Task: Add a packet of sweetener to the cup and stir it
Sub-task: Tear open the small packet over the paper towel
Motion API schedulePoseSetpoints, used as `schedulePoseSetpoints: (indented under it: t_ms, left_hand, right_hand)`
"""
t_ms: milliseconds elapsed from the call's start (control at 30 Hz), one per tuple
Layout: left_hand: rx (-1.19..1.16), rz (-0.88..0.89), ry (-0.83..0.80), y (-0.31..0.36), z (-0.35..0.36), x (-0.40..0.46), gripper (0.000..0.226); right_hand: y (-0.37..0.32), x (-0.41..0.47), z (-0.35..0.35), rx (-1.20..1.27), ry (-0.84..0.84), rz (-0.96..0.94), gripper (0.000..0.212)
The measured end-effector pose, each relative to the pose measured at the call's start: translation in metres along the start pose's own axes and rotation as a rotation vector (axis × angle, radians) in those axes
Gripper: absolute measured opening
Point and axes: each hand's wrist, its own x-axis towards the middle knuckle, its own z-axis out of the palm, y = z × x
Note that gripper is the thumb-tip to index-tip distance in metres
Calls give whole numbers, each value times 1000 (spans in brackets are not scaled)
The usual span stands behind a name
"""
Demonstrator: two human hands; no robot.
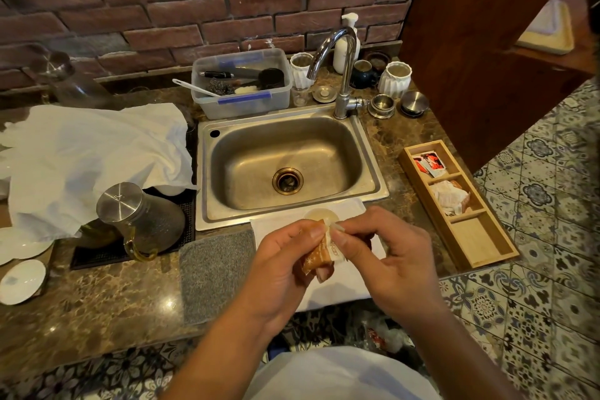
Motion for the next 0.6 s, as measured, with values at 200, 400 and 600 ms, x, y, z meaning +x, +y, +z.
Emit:
schedulePoseSetpoints:
  t_ms: [200,400,600]
  left_hand:
    - [208,86,16,8,-9,1,10]
    - [354,107,-31,13,-12,-3,15]
    - [356,129,-5,8,-13,-4,16]
  right_hand:
    - [-5,7,-8,265,-158,310,21]
    - [-5,8,-11,243,-235,303,16]
    - [1,6,-12,131,-262,237,16]
